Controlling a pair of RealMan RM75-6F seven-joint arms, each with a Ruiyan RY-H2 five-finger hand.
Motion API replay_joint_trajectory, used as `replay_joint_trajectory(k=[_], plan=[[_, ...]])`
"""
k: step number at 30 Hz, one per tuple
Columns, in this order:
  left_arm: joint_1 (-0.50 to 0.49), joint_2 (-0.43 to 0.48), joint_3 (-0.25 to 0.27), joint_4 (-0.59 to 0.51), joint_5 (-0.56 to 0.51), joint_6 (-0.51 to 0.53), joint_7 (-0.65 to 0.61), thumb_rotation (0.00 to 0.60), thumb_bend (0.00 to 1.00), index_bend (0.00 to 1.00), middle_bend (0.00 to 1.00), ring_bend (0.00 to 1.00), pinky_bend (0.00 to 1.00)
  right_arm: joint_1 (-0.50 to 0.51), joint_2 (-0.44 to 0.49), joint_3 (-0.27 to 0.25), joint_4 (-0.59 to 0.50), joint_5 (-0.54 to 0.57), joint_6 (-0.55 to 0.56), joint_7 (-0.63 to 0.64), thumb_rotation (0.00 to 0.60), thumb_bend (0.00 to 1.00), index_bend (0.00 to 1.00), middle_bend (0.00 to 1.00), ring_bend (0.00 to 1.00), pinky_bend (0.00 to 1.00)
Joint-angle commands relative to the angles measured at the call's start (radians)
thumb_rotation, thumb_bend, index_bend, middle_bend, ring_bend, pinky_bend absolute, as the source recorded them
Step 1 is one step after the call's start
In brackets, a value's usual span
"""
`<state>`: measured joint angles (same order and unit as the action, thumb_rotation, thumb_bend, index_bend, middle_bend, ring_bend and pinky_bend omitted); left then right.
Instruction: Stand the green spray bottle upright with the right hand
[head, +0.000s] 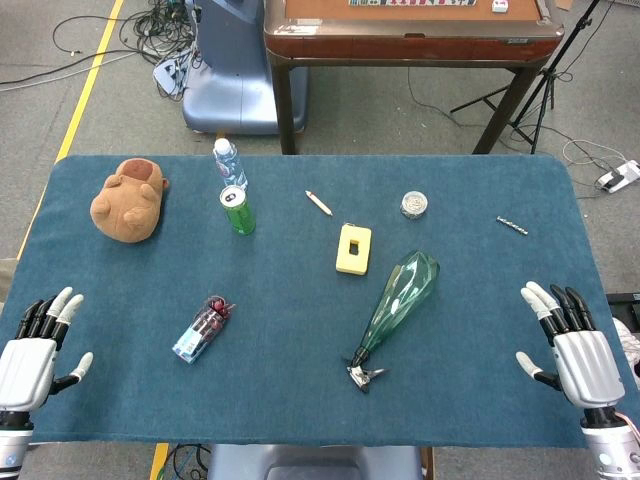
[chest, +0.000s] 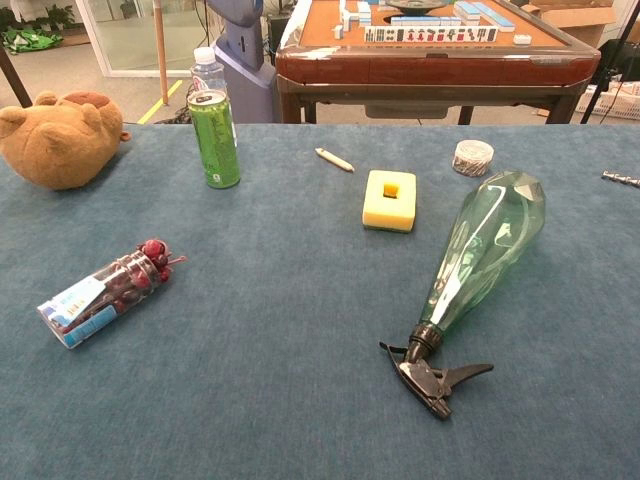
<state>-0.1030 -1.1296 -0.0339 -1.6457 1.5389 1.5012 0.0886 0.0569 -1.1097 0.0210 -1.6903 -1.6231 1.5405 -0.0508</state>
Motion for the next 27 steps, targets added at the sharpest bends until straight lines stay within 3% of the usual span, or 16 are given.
replay_joint_trajectory(k=[1,15,21,27], plan=[[0.0,0.0,0.0,0.001,-0.001,-0.001,-0.001,0.6,0.33,0.0,0.0,0.0,0.0,-0.003,0.005,-0.002,-0.01,0.011,-0.007,-0.012,0.6,0.19,0.12,0.13,0.0,0.0],[0.001,-0.003,0.001,0.01,0.0,0.002,-0.014,0.6,0.33,0.0,0.0,0.0,0.0,0.002,0.033,-0.012,-0.048,0.008,-0.034,-0.033,0.6,0.19,0.12,0.13,0.0,0.0],[0.002,0.0,0.001,0.008,0.005,0.006,-0.016,0.6,0.33,0.0,0.0,0.0,0.0,0.073,0.067,-0.021,-0.081,-0.053,-0.131,-0.05,0.6,0.19,0.12,0.13,0.0,0.0],[0.01,0.003,0.005,0.006,0.005,0.014,-0.019,0.6,0.33,0.0,0.0,0.0,0.0,0.199,0.095,-0.015,-0.113,-0.107,-0.303,-0.098,0.6,0.19,0.13,0.13,0.0,0.0]])
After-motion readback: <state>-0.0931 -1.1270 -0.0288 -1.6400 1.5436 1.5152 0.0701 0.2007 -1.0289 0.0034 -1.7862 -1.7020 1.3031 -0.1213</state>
